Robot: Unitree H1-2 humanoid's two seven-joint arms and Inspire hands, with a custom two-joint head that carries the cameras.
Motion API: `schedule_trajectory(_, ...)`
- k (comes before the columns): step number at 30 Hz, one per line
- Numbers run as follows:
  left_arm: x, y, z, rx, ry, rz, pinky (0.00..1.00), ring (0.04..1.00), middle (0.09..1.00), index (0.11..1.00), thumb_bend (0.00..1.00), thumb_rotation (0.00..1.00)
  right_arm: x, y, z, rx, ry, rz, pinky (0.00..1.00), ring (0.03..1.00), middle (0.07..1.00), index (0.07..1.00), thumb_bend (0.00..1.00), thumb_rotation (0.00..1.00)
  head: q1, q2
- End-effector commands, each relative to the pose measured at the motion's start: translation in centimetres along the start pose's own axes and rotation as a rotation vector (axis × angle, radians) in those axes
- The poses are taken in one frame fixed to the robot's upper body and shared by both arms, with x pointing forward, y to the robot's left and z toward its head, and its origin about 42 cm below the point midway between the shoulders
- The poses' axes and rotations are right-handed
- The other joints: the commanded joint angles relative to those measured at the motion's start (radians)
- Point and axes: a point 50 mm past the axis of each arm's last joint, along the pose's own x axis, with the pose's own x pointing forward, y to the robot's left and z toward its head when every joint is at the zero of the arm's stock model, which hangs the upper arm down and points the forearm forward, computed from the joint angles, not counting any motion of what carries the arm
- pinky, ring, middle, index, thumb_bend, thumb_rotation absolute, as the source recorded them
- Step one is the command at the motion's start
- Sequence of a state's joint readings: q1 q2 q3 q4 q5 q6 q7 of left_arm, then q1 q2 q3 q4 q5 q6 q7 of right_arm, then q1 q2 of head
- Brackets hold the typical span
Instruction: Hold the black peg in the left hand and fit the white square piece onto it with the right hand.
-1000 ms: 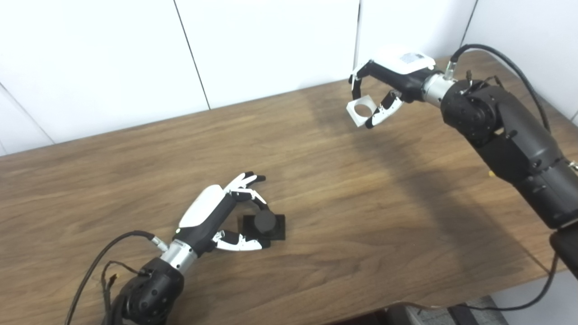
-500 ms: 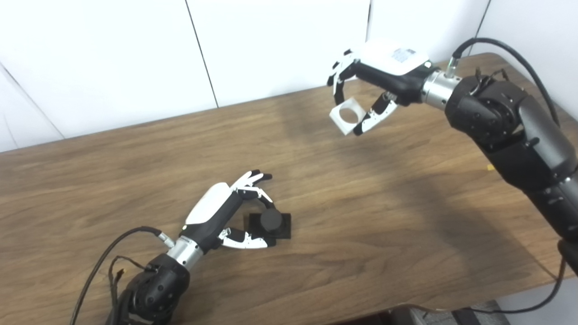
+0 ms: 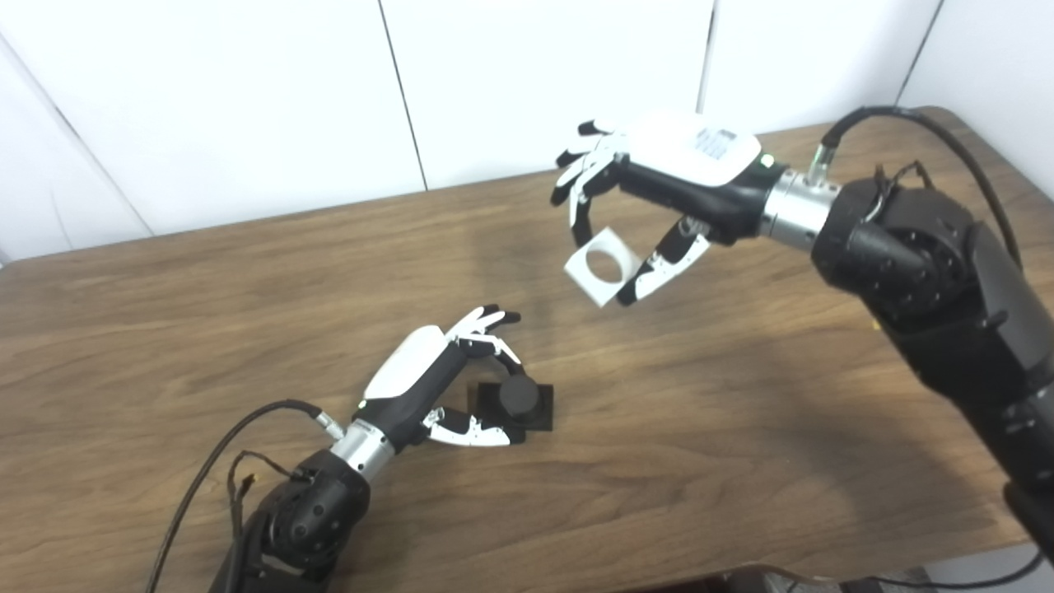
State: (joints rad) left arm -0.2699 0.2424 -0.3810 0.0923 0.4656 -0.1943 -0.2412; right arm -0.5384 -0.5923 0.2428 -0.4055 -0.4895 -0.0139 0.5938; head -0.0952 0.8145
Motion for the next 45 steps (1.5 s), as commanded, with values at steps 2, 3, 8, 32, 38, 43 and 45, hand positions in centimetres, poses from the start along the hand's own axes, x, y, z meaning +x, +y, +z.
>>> schedule_trajectory(2,0.2,-0.2,-0.7,0.022,0.045,-0.037,0.87,0.991,0.932,0.492,0.52,0.09,0.3,-1.3,1.3,-0.020,-0.058,-0.056,0.98,0.874,0.757,0.478,0.52,0.14,0.001,0.002)
schedule_trajectory(3,0.3,-0.1,-0.7,0.022,0.046,-0.037,0.87,0.990,0.933,0.492,0.52,0.09,0.4,-1.1,1.5,-0.016,-0.065,-0.054,0.96,0.871,0.756,0.478,0.52,0.14,0.008,0.003)
schedule_trajectory(8,0.5,-0.1,-0.5,0.022,0.052,-0.037,0.88,0.993,0.934,0.492,0.52,0.09,0.7,-0.2,2.6,0.010,-0.103,-0.049,0.93,0.865,0.754,0.479,0.52,0.14,0.025,0.007)
schedule_trajectory(32,1.0,0.0,0.1,0.023,0.051,-0.029,0.89,0.998,0.931,0.491,0.52,0.09,2.0,3.1,5.2,0.094,-0.171,0.054,0.95,0.880,0.764,0.481,0.52,0.14,0.081,0.026)
schedule_trajectory(38,1.1,-0.1,0.2,0.024,0.052,-0.029,0.89,0.994,0.929,0.492,0.52,0.09,2.3,4.0,5.3,0.114,-0.173,0.069,0.95,0.882,0.766,0.481,0.52,0.14,0.086,0.028)
schedule_trajectory(43,1.1,-0.1,0.3,0.023,0.056,-0.028,0.90,0.995,0.929,0.493,0.52,0.09,2.5,4.3,5.3,0.117,-0.174,0.068,0.95,0.877,0.766,0.481,0.52,0.14,0.086,0.028)
schedule_trajectory(45,1.1,-0.1,0.3,0.019,0.059,-0.027,0.91,0.995,0.928,0.493,0.52,0.09,2.6,4.4,5.3,0.117,-0.175,0.068,0.95,0.878,0.766,0.481,0.52,0.14,0.088,0.031)
